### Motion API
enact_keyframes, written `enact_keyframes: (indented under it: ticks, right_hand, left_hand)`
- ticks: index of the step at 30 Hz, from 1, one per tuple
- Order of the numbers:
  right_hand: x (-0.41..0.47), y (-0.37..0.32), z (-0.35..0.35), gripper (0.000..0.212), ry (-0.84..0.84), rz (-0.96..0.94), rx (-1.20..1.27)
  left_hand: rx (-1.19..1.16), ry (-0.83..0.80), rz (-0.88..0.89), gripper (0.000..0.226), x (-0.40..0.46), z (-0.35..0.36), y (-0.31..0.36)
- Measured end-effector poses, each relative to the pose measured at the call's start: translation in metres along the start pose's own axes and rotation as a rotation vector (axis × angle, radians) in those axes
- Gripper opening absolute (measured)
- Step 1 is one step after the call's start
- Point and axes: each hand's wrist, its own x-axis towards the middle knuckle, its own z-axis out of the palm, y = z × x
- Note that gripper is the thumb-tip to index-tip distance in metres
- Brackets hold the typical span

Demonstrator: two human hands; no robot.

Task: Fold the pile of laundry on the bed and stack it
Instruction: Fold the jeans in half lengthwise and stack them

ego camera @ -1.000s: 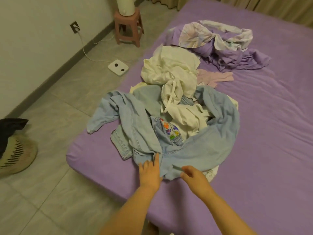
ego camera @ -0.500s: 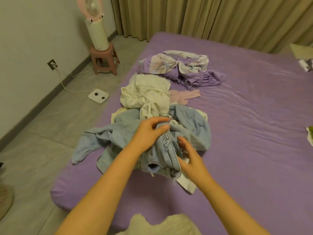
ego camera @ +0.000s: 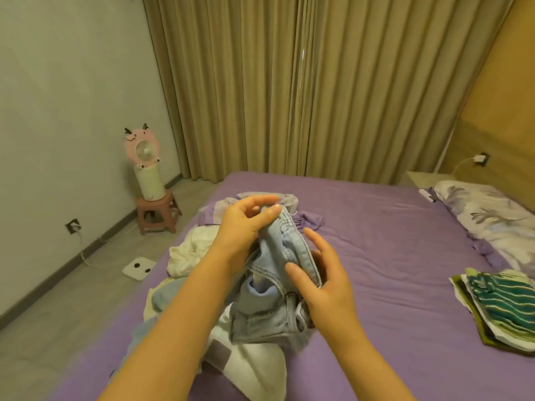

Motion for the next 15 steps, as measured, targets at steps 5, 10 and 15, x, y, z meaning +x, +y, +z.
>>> enact_keyframes:
  ticks: [5,10,15]
  right_hand:
    - [0.028,-0.034,-0.066,0.037,0.037,0.057,-0.118]
    - [0.047,-0.050,-0.106,0.031,0.091,0.379,0.211]
    - [0.071,-0.073,-0.133,0.040,0.229,0.419,0.552]
  left_hand:
    - [0.176,-0.108,-0.032,0.031,-0.036,0.046,-0.019]
    - [0.353,-0.302,0.053,0.087,-0.098,0.089,-0.060]
    - [0.370,-0.094,-0.040,0.120,-0.130,0.138,-0.083]
